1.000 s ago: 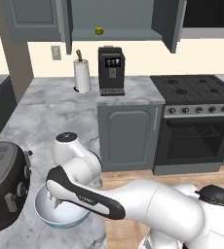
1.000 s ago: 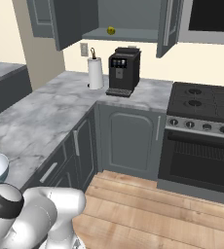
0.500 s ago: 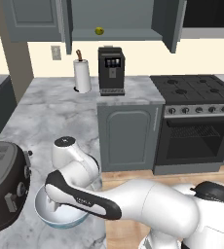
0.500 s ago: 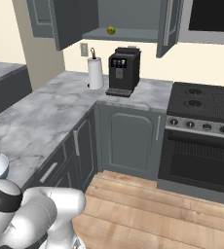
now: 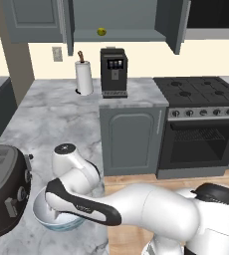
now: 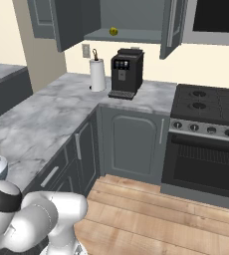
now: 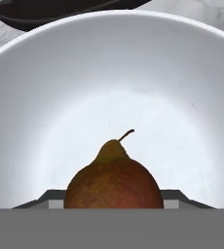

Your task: Pick the pears from the cabinet and place them in one bowl. Pick the apple from the sink and place it in the other bowl.

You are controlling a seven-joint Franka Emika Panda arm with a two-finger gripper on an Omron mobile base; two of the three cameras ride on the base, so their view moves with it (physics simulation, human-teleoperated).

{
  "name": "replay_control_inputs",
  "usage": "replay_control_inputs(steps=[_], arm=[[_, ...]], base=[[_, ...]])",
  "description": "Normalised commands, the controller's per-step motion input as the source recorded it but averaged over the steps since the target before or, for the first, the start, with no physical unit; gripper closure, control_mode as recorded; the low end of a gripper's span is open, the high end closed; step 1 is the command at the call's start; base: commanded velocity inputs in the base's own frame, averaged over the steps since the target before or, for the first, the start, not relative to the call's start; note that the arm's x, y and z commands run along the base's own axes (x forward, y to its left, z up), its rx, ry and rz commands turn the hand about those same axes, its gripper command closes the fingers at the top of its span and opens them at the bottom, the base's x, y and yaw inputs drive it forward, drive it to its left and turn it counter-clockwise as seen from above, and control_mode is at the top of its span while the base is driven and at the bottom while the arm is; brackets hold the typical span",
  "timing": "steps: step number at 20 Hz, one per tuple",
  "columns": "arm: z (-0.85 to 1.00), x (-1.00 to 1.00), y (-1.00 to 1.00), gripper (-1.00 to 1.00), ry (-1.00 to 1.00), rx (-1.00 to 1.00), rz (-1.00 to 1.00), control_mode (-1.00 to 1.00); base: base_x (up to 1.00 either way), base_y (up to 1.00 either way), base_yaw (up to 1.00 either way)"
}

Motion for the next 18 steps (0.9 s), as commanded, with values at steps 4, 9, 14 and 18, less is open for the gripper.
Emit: replay_control_inputs(steps=[4,9,14,18], arm=[[-0.13,0.02,0.00,1.00,0.00,0.00,0.00,-1.00],[-0.05,-0.09,0.00,1.00,0.00,0.00,0.00,-1.00],[0.00,-0.22,-0.01,1.00,0.00,0.00,0.00,-1.00],[0.00,-0.18,-0.01,-1.00,0.00,0.00,0.00,-1.00]], base=[[0.00,0.00,0.00],[0.00,0.00,0.00],[0.00,0.00,0.00],[0.00,0.00,0.00]])
